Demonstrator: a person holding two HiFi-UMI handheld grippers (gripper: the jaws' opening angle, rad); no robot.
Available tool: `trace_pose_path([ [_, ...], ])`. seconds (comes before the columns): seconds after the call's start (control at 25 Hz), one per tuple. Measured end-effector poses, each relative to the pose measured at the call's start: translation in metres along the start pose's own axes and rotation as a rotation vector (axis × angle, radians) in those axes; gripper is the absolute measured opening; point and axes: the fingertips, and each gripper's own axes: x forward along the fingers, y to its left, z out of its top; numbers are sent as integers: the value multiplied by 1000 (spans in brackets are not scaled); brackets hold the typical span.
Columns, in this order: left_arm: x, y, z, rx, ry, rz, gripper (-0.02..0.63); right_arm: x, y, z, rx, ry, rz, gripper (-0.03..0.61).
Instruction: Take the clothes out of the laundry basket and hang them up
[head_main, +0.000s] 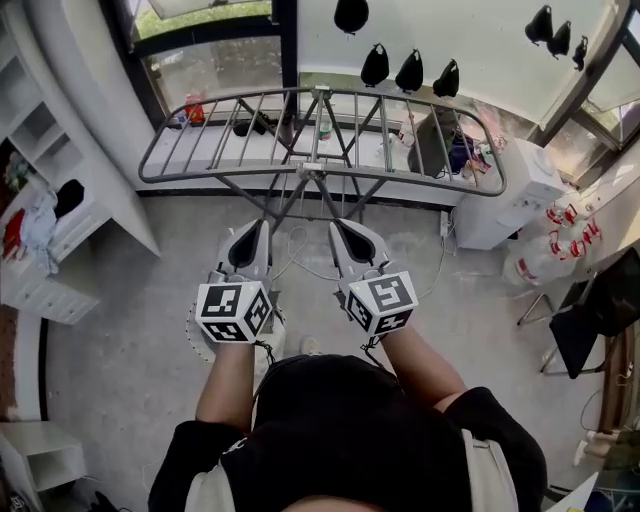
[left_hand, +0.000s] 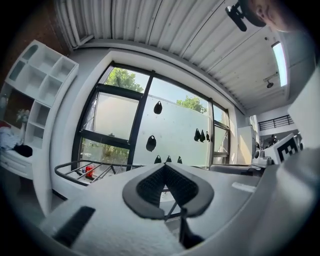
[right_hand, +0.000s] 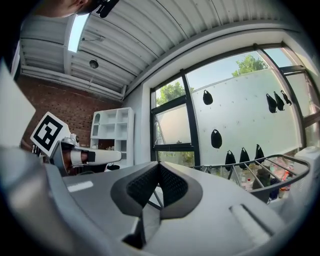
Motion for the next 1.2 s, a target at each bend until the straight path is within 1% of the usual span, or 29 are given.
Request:
trace_pose_path([
  [0.12,39,22,2,-15,2,8,9,41,-20,-2,-5,18,18,12],
  [0.28,76,40,-15,-24,14,33,9,74,-46,-18,0,23,45,12],
  [0.4,89,51,-26,-25,31,59,9,91,-57,-28,14,26,65,12],
  [0.52,94,62,-30,-20,40,112,9,109,-63,-36,39,41,110,12],
  [0.64,93,78,-28,-11,33,196,9,133,-61,-39,55,45,189,12],
  [0.76,88,100,-23,-9,13,310,8,162,-51,-38,52,47,302,12],
  [0.92,79,120,-19,-32,-5,446,8,194,-38,-33,39,41,452,12],
  [1.2,43,145,-6,-25,-54,721,8,238,2,-28,40,47,702,12],
])
